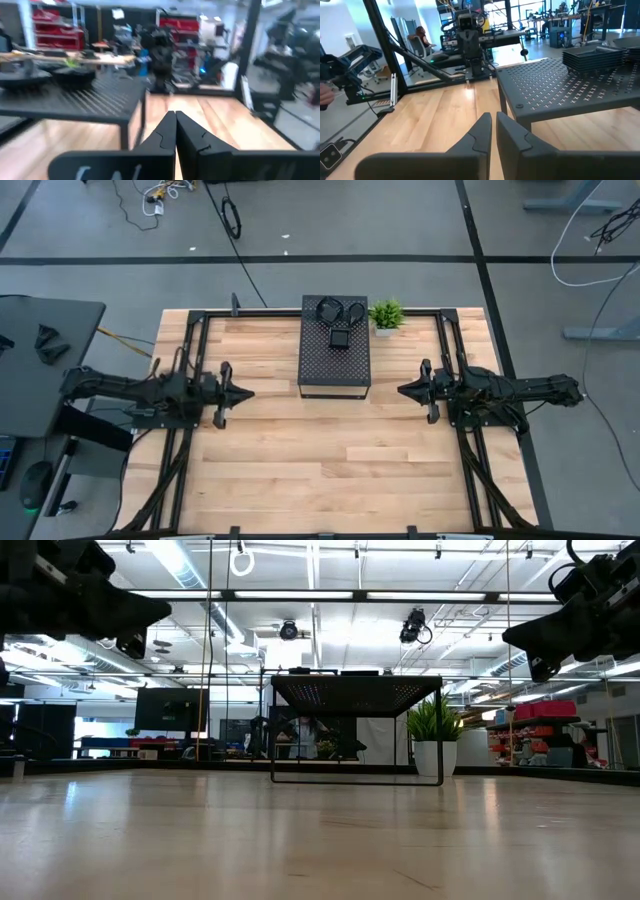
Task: Pick & Place Mini shaped plates
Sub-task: Return to Home Position
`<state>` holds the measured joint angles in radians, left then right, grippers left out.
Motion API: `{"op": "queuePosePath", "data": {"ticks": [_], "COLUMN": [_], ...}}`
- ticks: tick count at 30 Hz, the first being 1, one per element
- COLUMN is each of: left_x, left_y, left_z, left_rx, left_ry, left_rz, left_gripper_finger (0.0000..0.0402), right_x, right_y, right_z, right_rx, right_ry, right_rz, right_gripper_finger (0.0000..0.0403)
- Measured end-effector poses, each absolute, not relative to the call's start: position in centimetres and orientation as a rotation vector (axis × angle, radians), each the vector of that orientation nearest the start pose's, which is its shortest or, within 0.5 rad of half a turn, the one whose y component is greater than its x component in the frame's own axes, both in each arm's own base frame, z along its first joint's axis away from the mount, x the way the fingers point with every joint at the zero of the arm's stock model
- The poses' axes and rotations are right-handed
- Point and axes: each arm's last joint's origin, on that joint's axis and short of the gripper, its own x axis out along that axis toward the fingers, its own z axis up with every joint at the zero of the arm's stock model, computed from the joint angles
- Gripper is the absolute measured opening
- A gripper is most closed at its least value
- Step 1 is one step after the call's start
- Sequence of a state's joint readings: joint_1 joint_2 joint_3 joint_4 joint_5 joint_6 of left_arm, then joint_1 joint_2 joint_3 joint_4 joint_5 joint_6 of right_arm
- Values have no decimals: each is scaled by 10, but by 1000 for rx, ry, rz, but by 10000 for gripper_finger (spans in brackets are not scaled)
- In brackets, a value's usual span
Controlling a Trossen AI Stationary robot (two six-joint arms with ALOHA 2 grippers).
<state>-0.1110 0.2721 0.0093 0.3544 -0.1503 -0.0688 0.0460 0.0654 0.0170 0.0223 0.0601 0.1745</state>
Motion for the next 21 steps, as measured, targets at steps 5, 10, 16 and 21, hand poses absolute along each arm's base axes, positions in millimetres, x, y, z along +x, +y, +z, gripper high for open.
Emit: {"op": "queuePosePath", "data": {"ticks": [5, 10, 16, 21], "left_x": [110, 101, 97, 97], "left_y": [-8, -5, -2, -2], "left_z": [174, 174, 171, 169], "left_rx": [-74, -75, -76, -38], "left_ry": [-55, -79, -49, -27], "left_rz": [68, 50, 65, 17], "left_gripper_finger": [2, 2, 2, 3], "right_x": [101, 101, 101, 101], "right_y": [3, 3, 3, 3], "right_z": [166, 166, 166, 167], "right_rx": [173, 173, 173, 173], "right_ry": [25, 24, 24, 22], "right_rz": [-16, -17, -17, -17], "right_gripper_finger": [32, 32, 32, 32]}}
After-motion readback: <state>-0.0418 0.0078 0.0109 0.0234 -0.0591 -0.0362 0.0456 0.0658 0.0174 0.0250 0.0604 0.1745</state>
